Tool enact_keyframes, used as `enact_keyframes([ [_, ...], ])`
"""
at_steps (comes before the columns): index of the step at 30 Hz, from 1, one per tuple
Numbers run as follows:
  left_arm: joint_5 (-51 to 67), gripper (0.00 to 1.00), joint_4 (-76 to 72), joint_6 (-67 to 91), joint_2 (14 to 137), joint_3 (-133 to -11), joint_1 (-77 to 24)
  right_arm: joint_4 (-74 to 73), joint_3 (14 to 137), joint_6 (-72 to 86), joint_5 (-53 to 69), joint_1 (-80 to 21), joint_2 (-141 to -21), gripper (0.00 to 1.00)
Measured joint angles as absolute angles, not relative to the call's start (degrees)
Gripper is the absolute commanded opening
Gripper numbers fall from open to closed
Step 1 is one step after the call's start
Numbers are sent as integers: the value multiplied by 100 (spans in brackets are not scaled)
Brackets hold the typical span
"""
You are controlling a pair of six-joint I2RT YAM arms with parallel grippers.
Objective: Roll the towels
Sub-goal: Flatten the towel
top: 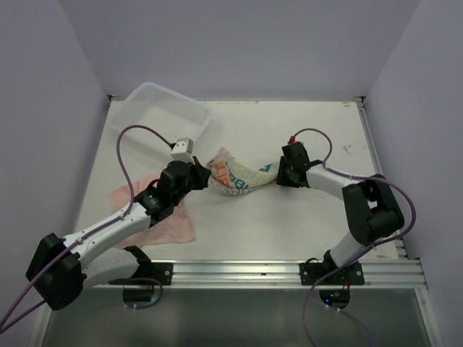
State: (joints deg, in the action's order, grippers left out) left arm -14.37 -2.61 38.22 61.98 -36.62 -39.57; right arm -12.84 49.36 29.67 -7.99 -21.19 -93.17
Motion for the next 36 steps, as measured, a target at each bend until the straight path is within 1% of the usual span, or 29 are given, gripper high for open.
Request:
enact_keyframes([
  [3, -1441, 0, -242, 3795, 6198, -3662, -3957, -1275, 5006, 2917, -930, -2259, -9389, 41],
  [9, -1490, 0, -239, 3780, 6198, -3660, -3979, -1192, 5035, 2882, -1177, -2418, -9480, 36],
  [14, -1562, 0, -209, 3780, 6198, -3660, -3983, -1000, 5000, 2884, -1256, -2434, -9520, 26],
  [18, -1721, 0, -150, 3780, 6198, -3660, -3983, -775, 4831, 2888, -1271, -2432, -9441, 13],
  [21, -1925, 0, 54, 3780, 6241, -3708, -3983, -784, 4707, 2897, -1234, -2434, -9295, 9],
  [26, -2252, 0, 683, 3778, 6667, -4305, -3911, -1688, 4698, 2764, -1074, -2434, -8873, 6],
  [30, -2268, 0, 934, 3741, 6987, -4823, -3494, -2587, 4834, 2589, -1061, -2401, -8162, 4],
  [33, -2239, 0, 1074, 3671, 7096, -5057, -3052, -3063, 5068, 2464, -873, -2150, -7566, 0],
  [36, -2217, 0, 1219, 3612, 7260, -5323, -2816, -3293, 5330, 2375, -574, -1702, -7251, 0],
])
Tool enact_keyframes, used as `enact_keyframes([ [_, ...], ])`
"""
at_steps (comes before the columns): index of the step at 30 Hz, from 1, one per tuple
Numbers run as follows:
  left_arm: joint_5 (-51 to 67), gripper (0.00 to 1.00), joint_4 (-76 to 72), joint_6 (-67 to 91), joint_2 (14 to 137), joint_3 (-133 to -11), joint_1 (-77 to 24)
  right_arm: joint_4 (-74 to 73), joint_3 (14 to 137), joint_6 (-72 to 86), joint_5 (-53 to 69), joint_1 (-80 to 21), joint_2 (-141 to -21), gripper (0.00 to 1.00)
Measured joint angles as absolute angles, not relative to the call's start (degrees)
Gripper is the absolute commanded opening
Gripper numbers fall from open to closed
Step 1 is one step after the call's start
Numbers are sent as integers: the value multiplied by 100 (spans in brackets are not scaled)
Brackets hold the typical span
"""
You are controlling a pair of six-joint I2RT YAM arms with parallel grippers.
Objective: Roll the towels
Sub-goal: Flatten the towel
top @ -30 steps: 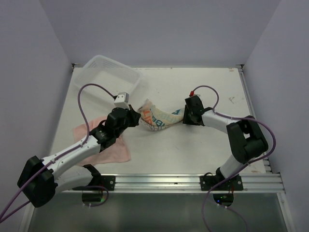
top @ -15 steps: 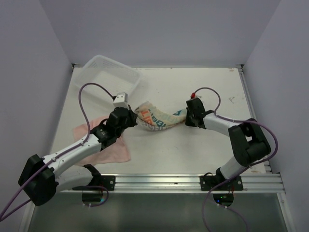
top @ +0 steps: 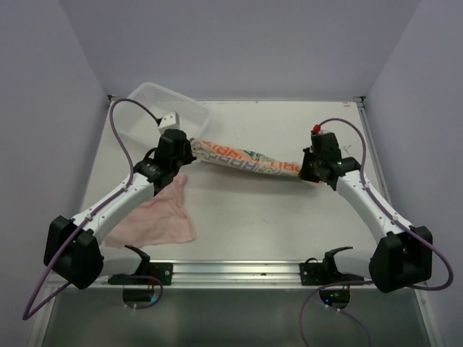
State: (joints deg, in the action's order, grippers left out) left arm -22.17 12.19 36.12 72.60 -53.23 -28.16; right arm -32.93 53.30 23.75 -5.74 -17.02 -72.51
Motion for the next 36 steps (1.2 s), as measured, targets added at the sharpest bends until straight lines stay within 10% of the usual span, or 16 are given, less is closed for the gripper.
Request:
enact_keyframes([
  [16, -1806, 0, 1459, 3594, 7070, -5183, -2814, -4174, 6893, 1623, -193, -1118, -7456, 9],
  [26, -1594, 0, 1181, 3859, 6073, -3435, -2781, -4281, 5544, 1439, 8, -1127, -6842, 53],
  [36, -1341, 0, 928, 4145, 5824, -2401, -2895, -4257, 4742, 2526, -82, -1162, -5647, 40],
])
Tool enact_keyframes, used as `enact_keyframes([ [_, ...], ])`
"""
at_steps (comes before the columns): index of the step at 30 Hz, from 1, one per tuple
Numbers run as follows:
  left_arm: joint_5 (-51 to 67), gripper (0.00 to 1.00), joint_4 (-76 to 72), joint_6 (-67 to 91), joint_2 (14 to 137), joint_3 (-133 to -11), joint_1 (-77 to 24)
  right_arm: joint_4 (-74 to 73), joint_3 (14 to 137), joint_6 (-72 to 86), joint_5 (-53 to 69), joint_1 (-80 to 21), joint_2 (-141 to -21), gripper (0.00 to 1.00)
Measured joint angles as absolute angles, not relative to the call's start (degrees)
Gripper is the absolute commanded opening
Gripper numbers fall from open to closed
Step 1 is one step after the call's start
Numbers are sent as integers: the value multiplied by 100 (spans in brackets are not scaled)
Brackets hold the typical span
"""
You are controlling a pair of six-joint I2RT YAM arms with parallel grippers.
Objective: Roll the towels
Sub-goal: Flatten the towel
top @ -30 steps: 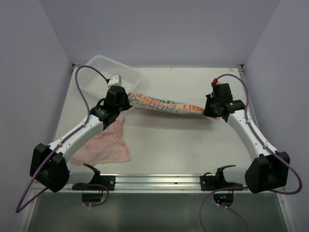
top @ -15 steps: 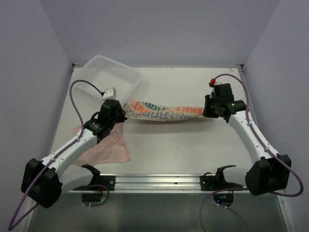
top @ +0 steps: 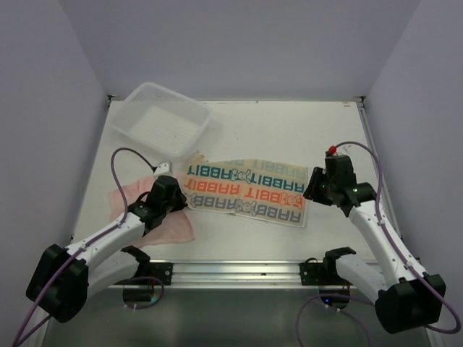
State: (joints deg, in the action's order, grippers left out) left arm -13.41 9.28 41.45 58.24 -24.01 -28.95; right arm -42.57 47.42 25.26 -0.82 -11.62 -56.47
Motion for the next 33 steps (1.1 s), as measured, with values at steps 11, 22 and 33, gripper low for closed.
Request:
enact_keyframes([
  [11, -1308, 0, 674, 4141, 5614, -2362, -3020, -4261, 2926, 4309, -403, -1162, -4801, 39],
  [22, -1310, 0, 672, 4134, 5531, -2362, -3041, -3682, 2392, 4897, -342, -1162, -5330, 39],
  [33, -1308, 0, 644, 4130, 5468, -2353, -3041, -3293, 2392, 4947, -322, -1201, -5568, 39],
])
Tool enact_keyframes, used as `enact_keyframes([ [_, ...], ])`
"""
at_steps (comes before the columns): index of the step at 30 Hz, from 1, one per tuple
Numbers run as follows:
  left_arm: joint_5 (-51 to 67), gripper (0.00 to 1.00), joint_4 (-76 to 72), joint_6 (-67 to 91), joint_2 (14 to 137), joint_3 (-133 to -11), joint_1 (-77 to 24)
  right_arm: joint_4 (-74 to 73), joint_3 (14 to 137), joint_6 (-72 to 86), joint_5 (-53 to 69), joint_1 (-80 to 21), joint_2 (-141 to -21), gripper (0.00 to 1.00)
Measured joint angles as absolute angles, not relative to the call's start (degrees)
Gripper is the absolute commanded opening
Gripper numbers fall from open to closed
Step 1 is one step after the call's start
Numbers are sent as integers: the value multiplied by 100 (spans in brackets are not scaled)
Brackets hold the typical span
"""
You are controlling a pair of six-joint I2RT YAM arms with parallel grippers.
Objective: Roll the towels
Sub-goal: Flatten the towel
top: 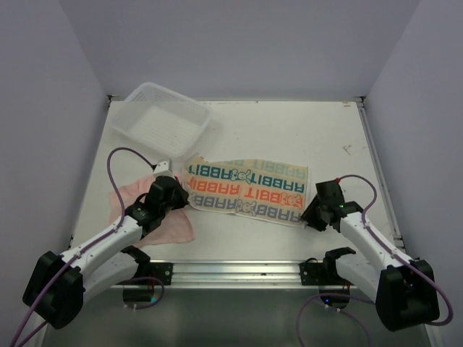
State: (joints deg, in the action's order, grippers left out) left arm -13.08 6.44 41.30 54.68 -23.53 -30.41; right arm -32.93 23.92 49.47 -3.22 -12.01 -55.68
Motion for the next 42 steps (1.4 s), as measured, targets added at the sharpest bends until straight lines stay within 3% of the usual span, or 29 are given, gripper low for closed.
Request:
enact_keyframes([
  [13, -1308, 0, 631, 4091, 5465, -2353, -3041, -3127, 2620, 5076, -740, -1914, -6114, 25],
  [25, -1317, 0, 631, 4086, 5382, -2353, -3041, -3385, 3011, 4947, -812, -2062, -6628, 32],
  [30, -1330, 0, 633, 4075, 5382, -2355, -3041, -3518, 3177, 4860, -860, -2091, -6877, 20],
  [34, -1350, 0, 639, 4034, 5400, -2373, -3041, -3664, 3291, 4794, -930, -2095, -7017, 1],
  [42, -1343, 0, 642, 3922, 5533, -2541, -3041, -4403, 3450, 4724, -1098, -2078, -6943, 0],
])
